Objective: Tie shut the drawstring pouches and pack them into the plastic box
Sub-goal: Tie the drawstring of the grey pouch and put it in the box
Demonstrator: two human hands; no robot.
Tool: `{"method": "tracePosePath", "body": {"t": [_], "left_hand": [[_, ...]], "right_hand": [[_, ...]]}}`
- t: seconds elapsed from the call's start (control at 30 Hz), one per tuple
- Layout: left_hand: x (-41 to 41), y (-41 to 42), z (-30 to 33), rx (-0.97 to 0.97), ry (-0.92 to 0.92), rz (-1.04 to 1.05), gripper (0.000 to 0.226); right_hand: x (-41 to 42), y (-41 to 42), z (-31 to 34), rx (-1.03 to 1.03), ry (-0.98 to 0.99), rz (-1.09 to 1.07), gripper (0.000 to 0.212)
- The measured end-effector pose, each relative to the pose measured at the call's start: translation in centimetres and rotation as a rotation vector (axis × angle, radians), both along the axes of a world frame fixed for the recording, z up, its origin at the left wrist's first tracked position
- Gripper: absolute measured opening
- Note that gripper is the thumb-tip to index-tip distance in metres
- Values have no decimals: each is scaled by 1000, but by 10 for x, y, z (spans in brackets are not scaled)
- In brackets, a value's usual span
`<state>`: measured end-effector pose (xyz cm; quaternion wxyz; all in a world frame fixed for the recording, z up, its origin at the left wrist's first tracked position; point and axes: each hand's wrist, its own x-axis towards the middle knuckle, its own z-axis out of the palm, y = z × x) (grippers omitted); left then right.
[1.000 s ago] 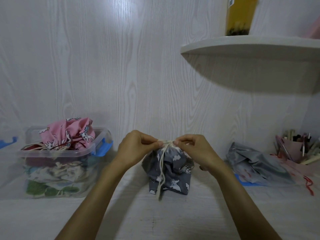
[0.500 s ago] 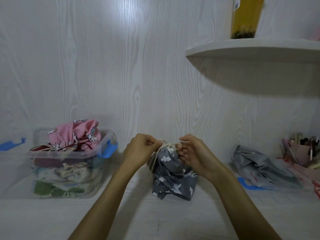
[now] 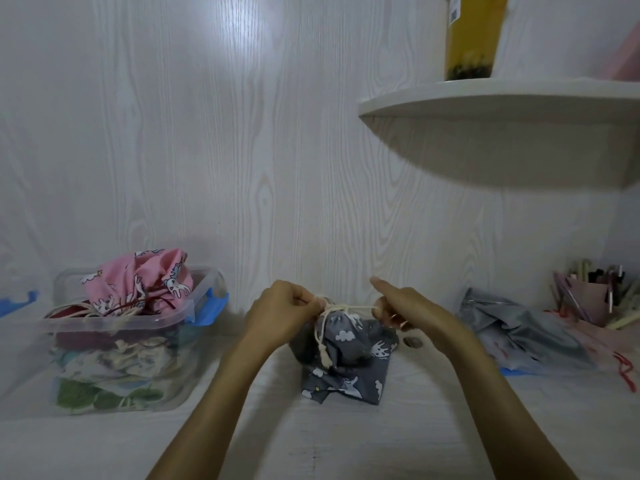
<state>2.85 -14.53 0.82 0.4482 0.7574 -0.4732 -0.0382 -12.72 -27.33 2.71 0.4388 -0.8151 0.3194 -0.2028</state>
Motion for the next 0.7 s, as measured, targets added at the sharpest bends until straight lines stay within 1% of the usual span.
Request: {"method": "tracePosePath", "body": {"t": [0.03,0.07,0.13,0.17,0.2,0.23,0.3,0.33,0.37,0.4,0.43,0.5,0.53,0.57,0.6,0.63,0.7], "left_hand": [[3,-1,-3,-3,-2,22,21],[5,-1,-5,-6,18,26,20],[10,0,-9,-6,112,-40,20],[10,-2,-10,-7,172,-93,21],[9,-3,-12,-17,246,-138,21],[7,-6,-14,-6,303,-160,22],[7,-12,-25,42,356,-166,23],[9,-17,-34,68,360,-147,19],[12,-20,-40,104,356,-111,9],[13,-23,-45,156,334,-90,18],[14,-24,-50,216,313,-87,47],[15,-27,-53,310,337,-115,112],[17,-30,-54,351,352,-151,135],[16,-31,-53,393,337,-196,143],[17,-36,-55,420,288,-218,139],[18,-39,-57,447,233,-227,128],[16,-45,-58,471,121,-226,93]], "right_hand": [[-3,1,1,59,-18,79,49],[-7,2,2,75,-38,145,40],[-7,5,2,79,-58,270,26],[-4,3,-1,79,-63,312,25],[2,2,-6,75,-57,320,28],[7,-1,-11,68,-43,284,34],[21,-11,-24,35,4,127,44],[24,-17,-31,-34,62,38,49],[26,-24,-38,-141,149,-15,58],[26,-31,-45,-227,230,-27,69],[26,-36,-50,-262,290,-5,83],[21,-47,-57,-226,395,87,109],[19,-52,-59,-217,458,136,115],[18,-56,-62,-220,520,178,117],[18,-59,-64,-223,558,205,117],[18,-61,-67,-223,571,218,115],[20,-58,-73,-259,531,223,104]]}}
